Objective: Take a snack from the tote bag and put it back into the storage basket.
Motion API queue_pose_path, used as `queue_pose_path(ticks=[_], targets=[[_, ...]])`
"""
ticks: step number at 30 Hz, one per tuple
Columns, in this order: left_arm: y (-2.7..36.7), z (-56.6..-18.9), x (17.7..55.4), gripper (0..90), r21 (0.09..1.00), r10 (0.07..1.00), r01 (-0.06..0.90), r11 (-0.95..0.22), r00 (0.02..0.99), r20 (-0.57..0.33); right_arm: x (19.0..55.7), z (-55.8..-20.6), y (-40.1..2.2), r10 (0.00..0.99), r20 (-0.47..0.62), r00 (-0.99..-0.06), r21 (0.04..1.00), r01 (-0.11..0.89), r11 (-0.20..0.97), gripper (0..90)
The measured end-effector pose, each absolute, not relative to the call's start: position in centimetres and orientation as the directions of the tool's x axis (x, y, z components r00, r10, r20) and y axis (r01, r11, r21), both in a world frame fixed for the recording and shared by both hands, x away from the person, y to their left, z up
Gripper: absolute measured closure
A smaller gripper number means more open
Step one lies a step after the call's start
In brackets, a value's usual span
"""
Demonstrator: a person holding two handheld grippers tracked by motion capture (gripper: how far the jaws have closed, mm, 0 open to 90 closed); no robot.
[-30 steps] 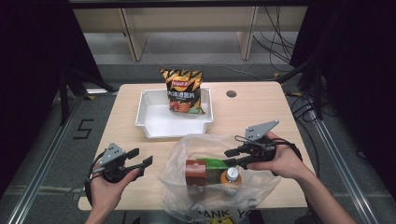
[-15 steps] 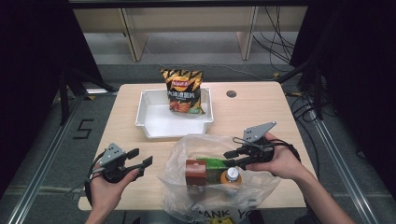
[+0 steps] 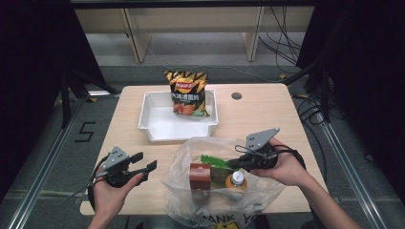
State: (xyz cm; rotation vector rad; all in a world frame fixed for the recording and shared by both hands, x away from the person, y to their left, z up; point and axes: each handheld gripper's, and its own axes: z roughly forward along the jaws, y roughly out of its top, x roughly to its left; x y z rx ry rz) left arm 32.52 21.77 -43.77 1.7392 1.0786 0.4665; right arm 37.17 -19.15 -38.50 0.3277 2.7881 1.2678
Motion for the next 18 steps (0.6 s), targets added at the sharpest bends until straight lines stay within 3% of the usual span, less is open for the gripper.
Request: queue_pose_path(ticks=[14,18], targets=[[21.7,-43.9,32.5,34.5,0.883,0.834,0.459,-0.1,0.522,-0.177,37.3,-35.8,-19.7,0.278,-0.064,-0.958,0.828,0.104,0.551,90.0],[21.7,-43.9,32.5,34.5,0.881,0.834,0.461,-0.102,0.522,-0.177,37.4,-35.4,-19.7,0.284,-0.042,-0.958,0.84,0.12,0.529,90.0]])
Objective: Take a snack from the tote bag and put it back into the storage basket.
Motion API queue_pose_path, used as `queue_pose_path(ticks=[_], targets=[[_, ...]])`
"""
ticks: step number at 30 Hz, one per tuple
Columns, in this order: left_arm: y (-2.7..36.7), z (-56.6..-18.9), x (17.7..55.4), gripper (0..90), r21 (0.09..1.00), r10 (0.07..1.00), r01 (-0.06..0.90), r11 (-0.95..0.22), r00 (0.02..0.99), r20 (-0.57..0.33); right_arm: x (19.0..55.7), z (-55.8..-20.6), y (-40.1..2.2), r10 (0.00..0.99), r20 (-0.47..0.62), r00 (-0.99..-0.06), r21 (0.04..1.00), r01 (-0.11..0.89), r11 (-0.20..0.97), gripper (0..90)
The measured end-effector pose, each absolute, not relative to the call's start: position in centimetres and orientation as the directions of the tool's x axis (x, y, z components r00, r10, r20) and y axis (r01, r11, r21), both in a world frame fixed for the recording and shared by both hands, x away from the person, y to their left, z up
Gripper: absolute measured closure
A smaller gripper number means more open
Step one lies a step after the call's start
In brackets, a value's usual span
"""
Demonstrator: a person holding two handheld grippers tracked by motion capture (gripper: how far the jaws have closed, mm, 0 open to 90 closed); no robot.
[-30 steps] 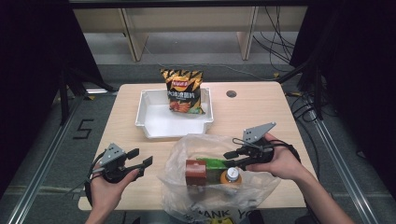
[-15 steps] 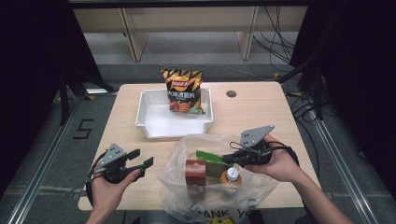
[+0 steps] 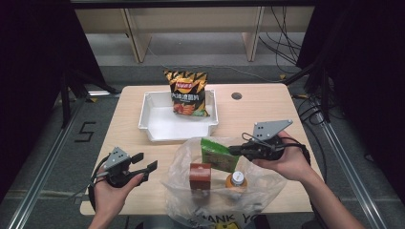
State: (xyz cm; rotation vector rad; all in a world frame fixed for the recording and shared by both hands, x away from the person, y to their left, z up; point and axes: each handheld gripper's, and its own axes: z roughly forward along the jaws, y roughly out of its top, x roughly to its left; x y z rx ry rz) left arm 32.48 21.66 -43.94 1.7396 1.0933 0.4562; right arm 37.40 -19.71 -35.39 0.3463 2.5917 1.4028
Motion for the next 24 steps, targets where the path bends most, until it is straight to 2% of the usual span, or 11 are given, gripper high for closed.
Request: queue_pose_path(ticks=[7,17,19,24], targets=[[21.7,-44.1,32.5,34.6,0.881,0.835,0.462,-0.101,0.521,-0.178,37.6,-34.5,-19.8,0.311,-0.063,-0.948,0.864,0.104,0.493,90.0],[21.6,-44.2,32.5,34.1,0.884,0.831,0.454,-0.11,0.53,-0.169,38.0,-33.7,-20.0,0.335,-0.027,-0.942,0.891,0.13,0.435,90.0],[21.6,-44.2,32.6,34.0,0.886,0.826,0.451,-0.111,0.537,-0.17,37.9,-33.6,-20.0,0.345,0.011,-0.939,0.892,0.165,0.42,90.0],[21.5,-44.2,32.5,34.0,0.883,0.83,0.458,-0.103,0.529,-0.177,38.0,-33.7,-20.0,0.378,-0.027,-0.925,0.9,0.143,0.412,90.0]])
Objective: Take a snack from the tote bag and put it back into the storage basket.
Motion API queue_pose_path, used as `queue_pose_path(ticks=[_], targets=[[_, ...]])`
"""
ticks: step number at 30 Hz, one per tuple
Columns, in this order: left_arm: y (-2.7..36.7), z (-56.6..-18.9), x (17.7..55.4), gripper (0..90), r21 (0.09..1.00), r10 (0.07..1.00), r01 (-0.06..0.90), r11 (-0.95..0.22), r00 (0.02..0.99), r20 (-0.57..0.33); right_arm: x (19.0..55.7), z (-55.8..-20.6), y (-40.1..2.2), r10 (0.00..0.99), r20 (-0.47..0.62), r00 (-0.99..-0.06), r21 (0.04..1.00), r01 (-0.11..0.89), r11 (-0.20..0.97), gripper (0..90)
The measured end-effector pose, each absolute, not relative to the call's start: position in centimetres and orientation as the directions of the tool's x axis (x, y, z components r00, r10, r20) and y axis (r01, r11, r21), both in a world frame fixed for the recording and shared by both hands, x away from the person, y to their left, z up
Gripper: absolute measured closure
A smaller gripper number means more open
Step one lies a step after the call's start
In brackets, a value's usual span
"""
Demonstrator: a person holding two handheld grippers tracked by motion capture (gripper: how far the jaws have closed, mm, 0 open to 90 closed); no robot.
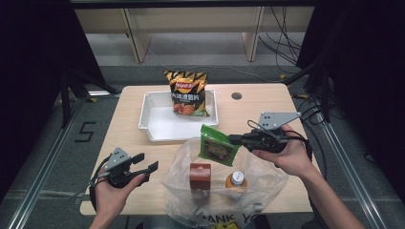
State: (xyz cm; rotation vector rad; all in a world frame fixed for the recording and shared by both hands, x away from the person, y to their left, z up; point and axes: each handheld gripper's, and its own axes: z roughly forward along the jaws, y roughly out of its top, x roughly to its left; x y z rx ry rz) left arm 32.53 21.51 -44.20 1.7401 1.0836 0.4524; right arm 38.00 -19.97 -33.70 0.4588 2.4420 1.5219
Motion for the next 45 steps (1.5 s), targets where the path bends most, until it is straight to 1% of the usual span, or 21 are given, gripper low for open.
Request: queue_pose_path(ticks=[2,5,6,7,10,12,13,15,16,20,23,27,28,29,33,39,40,42,43,44,45], targets=[[21.5,-44.2,32.5,34.0,0.883,0.83,0.457,-0.103,0.529,-0.177,37.9,-33.6,-19.9,0.373,-0.047,-0.927,0.897,0.125,0.423,90.0],[21.6,-44.2,32.5,34.0,0.885,0.83,0.453,-0.108,0.531,-0.17,37.7,-33.6,-19.7,0.378,-0.039,-0.925,0.904,0.129,0.408,90.0],[21.6,-44.2,32.5,34.1,0.885,0.83,0.453,-0.108,0.531,-0.17,37.8,-33.5,-19.8,0.374,-0.066,-0.925,0.903,0.104,0.417,90.0],[21.5,-44.2,32.5,34.0,0.885,0.829,0.455,-0.104,0.531,-0.175,37.8,-33.4,-19.8,0.375,-0.044,-0.926,0.902,0.125,0.413,90.0],[21.6,-44.2,32.5,34.0,0.885,0.83,0.453,-0.107,0.53,-0.171,38.0,-33.3,-19.9,0.372,-0.057,-0.926,0.906,0.108,0.409,90.0],[21.6,-44.2,32.5,34.0,0.885,0.83,0.453,-0.108,0.531,-0.17,38.0,-33.3,-19.8,0.374,-0.04,-0.926,0.908,0.122,0.401,90.0],[21.6,-44.2,32.5,34.0,0.885,0.83,0.453,-0.108,0.531,-0.171,38.1,-33.3,-19.8,0.359,-0.054,-0.932,0.905,0.106,0.412,90.0],[21.6,-44.2,32.5,34.0,0.885,0.83,0.452,-0.107,0.531,-0.171,37.9,-33.2,-19.8,0.35,-0.05,-0.936,0.896,0.112,0.429,90.0],[21.6,-44.2,32.5,34.1,0.885,0.83,0.453,-0.108,0.531,-0.171,37.8,-33.3,-19.6,0.371,-0.038,-0.928,0.895,0.134,0.426,90.0],[21.6,-44.2,32.5,34.0,0.885,0.83,0.453,-0.107,0.531,-0.171,37.7,-33.3,-19.6,0.348,-0.034,-0.937,0.884,0.134,0.448,90.0],[21.6,-44.2,32.5,34.0,0.885,0.83,0.453,-0.106,0.53,-0.171,37.9,-33.3,-19.5,0.363,-0.055,-0.93,0.894,0.116,0.432,90.0],[21.6,-44.2,32.5,34.1,0.886,0.832,0.452,-0.103,0.528,-0.172,37.8,-32.9,-19.4,0.356,-0.036,-0.934,0.898,0.126,0.422,90.0],[21.6,-44.2,32.5,34.0,0.886,0.832,0.452,-0.103,0.528,-0.172,38.0,-32.7,-19.5,0.358,-0.07,-0.931,0.895,0.1,0.435,90.0],[21.6,-44.2,32.5,34.1,0.886,0.832,0.452,-0.103,0.528,-0.172,37.9,-32.6,-19.4,0.353,-0.044,-0.934,0.898,0.118,0.424,90.0],[21.6,-44.2,32.5,34.1,0.886,0.831,0.452,-0.105,0.53,-0.172,38.0,-32.2,-19.3,0.369,-0.062,-0.927,0.904,0.104,0.415,90.0],[21.6,-44.3,32.6,34.1,0.886,0.824,0.451,-0.111,0.54,-0.172,38.3,-31.5,-19.3,0.357,-0.081,-0.931,0.908,0.079,0.412,90.0],[21.6,-44.3,32.6,34.1,0.886,0.824,0.451,-0.11,0.539,-0.172,38.1,-31.5,-19.2,0.364,-0.055,-0.93,0.911,0.103,0.4,90.0],[21.6,-44.3,32.6,34.1,0.886,0.826,0.452,-0.109,0.537,-0.172,38.3,-31.3,-19.1,0.369,-0.073,-0.927,0.915,0.085,0.394,90.0],[21.6,-44.3,32.6,34.1,0.885,0.828,0.452,-0.109,0.535,-0.171,38.3,-31.2,-19.1,0.349,-0.05,-0.936,0.915,0.097,0.391,90.0],[21.6,-44.3,32.6,34.2,0.886,0.827,0.451,-0.11,0.535,-0.17,38.3,-31.1,-19.0,0.377,-0.069,-0.924,0.919,0.088,0.384,90.0],[21.6,-44.3,32.6,34.2,0.884,0.826,0.453,-0.111,0.537,-0.171,38.3,-30.9,-19.0,0.367,-0.061,-0.928,0.916,0.094,0.39,90.0]])
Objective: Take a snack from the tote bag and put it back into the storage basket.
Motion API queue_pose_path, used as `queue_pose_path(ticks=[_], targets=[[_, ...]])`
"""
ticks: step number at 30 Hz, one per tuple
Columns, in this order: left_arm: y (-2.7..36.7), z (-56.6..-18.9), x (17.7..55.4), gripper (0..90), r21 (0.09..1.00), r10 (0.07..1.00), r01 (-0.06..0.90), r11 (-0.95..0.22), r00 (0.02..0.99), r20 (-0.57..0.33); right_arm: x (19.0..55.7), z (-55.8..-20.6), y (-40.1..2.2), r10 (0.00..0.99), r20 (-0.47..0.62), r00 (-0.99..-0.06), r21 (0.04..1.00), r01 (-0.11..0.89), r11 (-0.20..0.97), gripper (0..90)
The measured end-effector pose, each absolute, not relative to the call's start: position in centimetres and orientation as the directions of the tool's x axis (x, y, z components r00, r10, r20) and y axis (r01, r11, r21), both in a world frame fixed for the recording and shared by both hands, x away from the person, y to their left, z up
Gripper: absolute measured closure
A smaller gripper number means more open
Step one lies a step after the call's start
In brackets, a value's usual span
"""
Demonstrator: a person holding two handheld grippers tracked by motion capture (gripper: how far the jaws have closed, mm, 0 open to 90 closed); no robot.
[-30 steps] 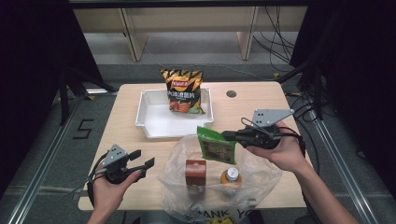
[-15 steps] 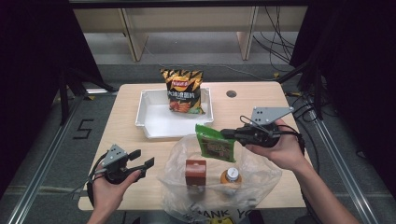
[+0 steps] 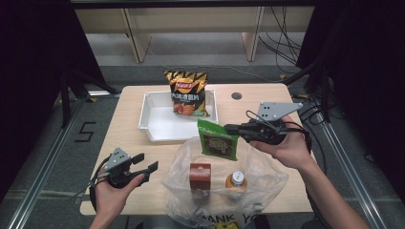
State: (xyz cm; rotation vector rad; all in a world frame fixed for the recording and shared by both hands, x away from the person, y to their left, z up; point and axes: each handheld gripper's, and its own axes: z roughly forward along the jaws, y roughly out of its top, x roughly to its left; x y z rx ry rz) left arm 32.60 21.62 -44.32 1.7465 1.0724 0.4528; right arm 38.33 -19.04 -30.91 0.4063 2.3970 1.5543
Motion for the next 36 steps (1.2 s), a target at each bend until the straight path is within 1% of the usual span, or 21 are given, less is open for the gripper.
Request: queue_pose_path(ticks=[3,6,7,8,9,10,11,12,14,15,16,17,22,24,25,29,30,31,32,35,36], targets=[[21.6,-44.3,32.6,34.2,0.884,0.829,0.453,-0.113,0.534,-0.168,38.5,-30.6,-19.0,0.369,-0.083,-0.926,0.924,0.068,0.376,90.0],[21.6,-44.3,32.6,34.1,0.884,0.829,0.453,-0.113,0.534,-0.167,38.6,-30.2,-18.9,0.376,-0.069,-0.924,0.925,0.082,0.37,90.0],[21.6,-44.3,32.6,34.1,0.884,0.829,0.455,-0.11,0.533,-0.171,38.7,-30.1,-18.9,0.382,-0.086,-0.92,0.928,0.066,0.367,90.0],[21.6,-44.3,32.6,34.1,0.882,0.83,0.459,-0.103,0.528,-0.178,38.7,-30.1,-18.9,0.385,-0.068,-0.921,0.931,0.08,0.357,90.0],[21.6,-44.3,32.6,34.1,0.883,0.83,0.458,-0.105,0.529,-0.176,38.8,-29.9,-19.0,0.376,-0.084,-0.923,0.932,0.06,0.357,90.0],[21.6,-44.3,32.6,34.2,0.884,0.828,0.454,-0.11,0.534,-0.171,38.7,-29.9,-18.9,0.394,-0.064,-0.917,0.936,0.081,0.342,90.0],[21.6,-44.4,32.6,34.1,0.884,0.828,0.454,-0.107,0.534,-0.174,38.9,-29.8,-19.0,0.391,-0.085,-0.917,0.937,0.06,0.345,90.0],[21.7,-44.4,32.6,34.2,0.884,0.828,0.455,-0.107,0.533,-0.174,38.9,-29.8,-18.9,0.378,-0.055,-0.924,0.94,0.079,0.33,90.0],[21.7,-44.4,32.6,34.1,0.884,0.83,0.455,-0.109,0.531,-0.171,39.0,-29.6,-18.9,0.393,-0.075,-0.917,0.941,0.064,0.331,90.0],[21.7,-44.4,32.6,34.1,0.884,0.83,0.455,-0.109,0.53,-0.171,39.1,-29.6,-18.9,0.392,-0.06,-0.918,0.942,0.077,0.326,90.0],[21.7,-44.4,32.6,34.1,0.884,0.83,0.456,-0.109,0.53,-0.171,39.0,-29.6,-18.9,0.415,-0.049,-0.908,0.944,0.093,0.316,90.0],[21.7,-44.4,32.6,34.1,0.883,0.83,0.456,-0.11,0.531,-0.171,39.0,-29.5,-18.9,0.395,-0.045,-0.917,0.944,0.09,0.318,90.0],[21.7,-44.4,32.6,34.2,0.883,0.83,0.455,-0.111,0.531,-0.169,39.2,-29.1,-19.0,0.399,-0.054,-0.915,0.951,0.075,0.301,90.0],[21.7,-44.4,32.6,34.1,0.883,0.83,0.456,-0.113,0.532,-0.168,39.4,-29.0,-19.0,0.412,-0.077,-0.908,0.951,0.057,0.304,90.0],[21.7,-44.4,32.6,34.1,0.884,0.829,0.455,-0.112,0.532,-0.169,39.3,-29.0,-18.8,0.409,-0.051,-0.911,0.954,0.077,0.291,90.0],[21.7,-44.4,32.7,34.2,0.884,0.828,0.454,-0.111,0.534,-0.17,39.5,-28.7,-18.9,0.418,-0.073,-0.906,0.955,0.058,0.292,90.0],[21.7,-44.5,32.7,34.2,0.884,0.828,0.454,-0.111,0.534,-0.17,39.4,-28.7,-18.8,0.417,-0.051,-0.908,0.957,0.075,0.281,90.0],[21.7,-44.5,32.7,34.2,0.884,0.828,0.454,-0.111,0.534,-0.171,39.5,-28.7,-18.8,0.427,-0.059,-0.902,0.958,0.069,0.278,90.0],[21.7,-44.5,32.7,34.2,0.884,0.828,0.454,-0.111,0.534,-0.171,39.5,-28.5,-18.8,0.406,-0.045,-0.913,0.958,0.076,0.277,90.0],[21.7,-44.5,32.7,34.2,0.884,0.828,0.454,-0.111,0.535,-0.171,39.7,-28.4,-18.8,0.423,-0.078,-0.903,0.96,0.046,0.275,90.0],[21.7,-44.5,32.7,34.2,0.884,0.827,0.454,-0.112,0.535,-0.17,39.6,-28.3,-18.7,0.423,-0.054,-0.905,0.96,0.069,0.271,90.0]])
